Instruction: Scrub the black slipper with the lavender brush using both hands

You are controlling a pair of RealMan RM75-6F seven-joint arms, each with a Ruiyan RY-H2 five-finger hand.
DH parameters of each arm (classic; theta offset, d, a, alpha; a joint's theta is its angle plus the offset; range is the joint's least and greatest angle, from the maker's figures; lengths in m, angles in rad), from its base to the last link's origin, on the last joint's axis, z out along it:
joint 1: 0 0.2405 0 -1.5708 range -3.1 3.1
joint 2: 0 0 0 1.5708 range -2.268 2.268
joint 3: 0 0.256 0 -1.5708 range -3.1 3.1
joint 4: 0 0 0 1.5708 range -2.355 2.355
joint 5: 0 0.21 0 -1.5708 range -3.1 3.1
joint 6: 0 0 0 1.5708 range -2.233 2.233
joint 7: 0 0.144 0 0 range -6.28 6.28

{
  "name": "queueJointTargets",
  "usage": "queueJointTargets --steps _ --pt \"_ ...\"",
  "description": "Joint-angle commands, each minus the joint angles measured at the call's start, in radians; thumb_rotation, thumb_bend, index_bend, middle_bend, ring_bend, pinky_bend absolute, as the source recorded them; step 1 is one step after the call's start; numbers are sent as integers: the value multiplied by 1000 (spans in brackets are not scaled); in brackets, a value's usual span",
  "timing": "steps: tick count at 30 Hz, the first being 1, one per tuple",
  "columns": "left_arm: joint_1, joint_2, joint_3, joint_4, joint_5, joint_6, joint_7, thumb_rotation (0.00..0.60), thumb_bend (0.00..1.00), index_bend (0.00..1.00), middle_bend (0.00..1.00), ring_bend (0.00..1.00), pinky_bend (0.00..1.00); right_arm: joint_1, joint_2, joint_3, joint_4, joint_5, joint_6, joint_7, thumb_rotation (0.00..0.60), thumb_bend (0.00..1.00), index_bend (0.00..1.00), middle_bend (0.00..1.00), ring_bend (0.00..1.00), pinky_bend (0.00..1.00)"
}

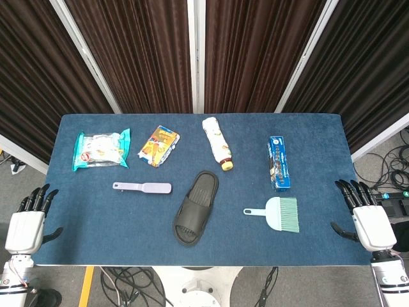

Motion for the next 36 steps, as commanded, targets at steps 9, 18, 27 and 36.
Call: queueJointTargets --steps 9,18,27,36 --pt "-49 10 -25 6 32 -23 -4 600 71 202 183 109 202 -7 3 3 -6 7 14 -6 600 112 13 76 0 0" --pt "-306 22 -121 45 -3 -350 -119 600 102 246 259 159 210 21 13 26 -16 5 0 -29 600 112 13 72 0 0" --pt "-542 -64 -163 131 -208 -729 -19 600 230 347 401 307 363 43 70 58 -62 8 7 -69 600 110 13 71 0 0" --pt "-666 -122 -126 203 -391 -923 57 600 249 371 427 328 372 38 76 55 -64 26 3 -61 600 110 13 71 0 0"
